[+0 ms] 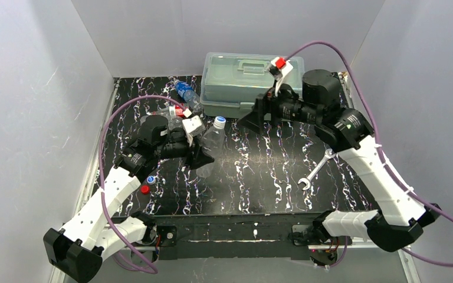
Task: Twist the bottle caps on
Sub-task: Screw the bottle cap onto the plastic bottle.
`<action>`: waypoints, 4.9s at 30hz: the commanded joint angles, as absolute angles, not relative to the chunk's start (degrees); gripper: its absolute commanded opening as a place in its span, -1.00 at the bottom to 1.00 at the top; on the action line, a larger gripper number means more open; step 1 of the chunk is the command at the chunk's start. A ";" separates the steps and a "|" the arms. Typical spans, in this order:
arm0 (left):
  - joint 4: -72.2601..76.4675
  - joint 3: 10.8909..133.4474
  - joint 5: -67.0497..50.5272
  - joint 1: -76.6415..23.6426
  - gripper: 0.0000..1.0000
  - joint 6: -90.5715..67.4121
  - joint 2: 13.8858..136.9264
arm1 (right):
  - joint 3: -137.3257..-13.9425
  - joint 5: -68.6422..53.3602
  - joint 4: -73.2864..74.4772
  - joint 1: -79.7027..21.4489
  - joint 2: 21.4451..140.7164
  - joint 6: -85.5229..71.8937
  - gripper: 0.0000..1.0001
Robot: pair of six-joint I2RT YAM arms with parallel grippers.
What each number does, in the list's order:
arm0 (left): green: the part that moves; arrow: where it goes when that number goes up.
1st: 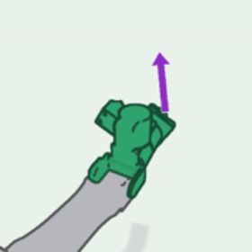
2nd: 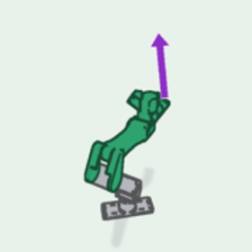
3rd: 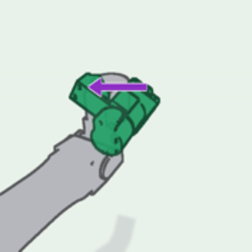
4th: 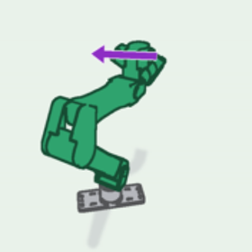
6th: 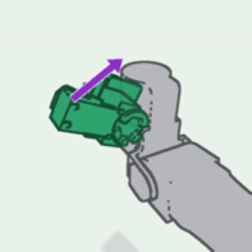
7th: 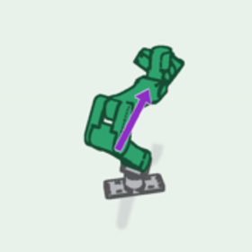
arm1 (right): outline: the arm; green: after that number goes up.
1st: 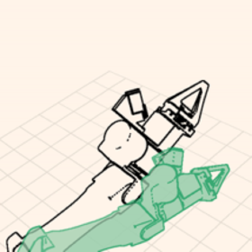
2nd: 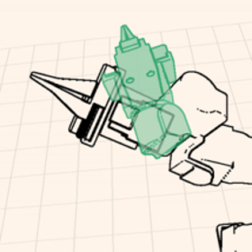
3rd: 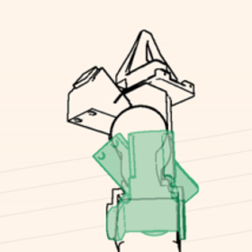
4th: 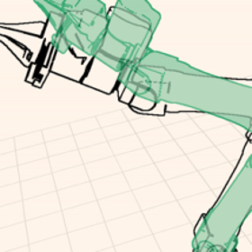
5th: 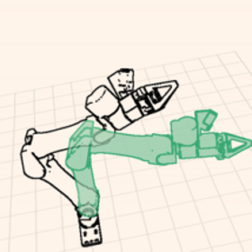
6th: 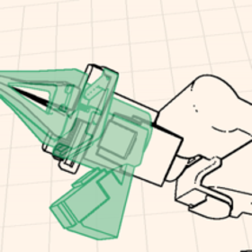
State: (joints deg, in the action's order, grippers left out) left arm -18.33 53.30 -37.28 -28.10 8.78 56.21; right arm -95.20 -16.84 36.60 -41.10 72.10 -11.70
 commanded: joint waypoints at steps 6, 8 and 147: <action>-14.06 53.44 -60.58 -27.51 -1.00 5.03 55.39 | -78.52 -57.51 1.53 -33.17 69.75 -23.93 0.65; -13.76 53.58 -62.12 -27.51 -1.00 4.21 56.06 | -77.35 -57.52 -3.25 -33.20 69.74 -26.08 0.69; -11.60 53.98 -20.78 -30.45 -1.00 4.50 55.26 | -99.58 -12.77 39.19 -47.45 86.14 -21.40 -0.97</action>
State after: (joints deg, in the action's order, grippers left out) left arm -11.25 50.06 -40.56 -29.50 2.44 55.44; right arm -92.77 -31.73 25.89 -42.30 82.02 -17.87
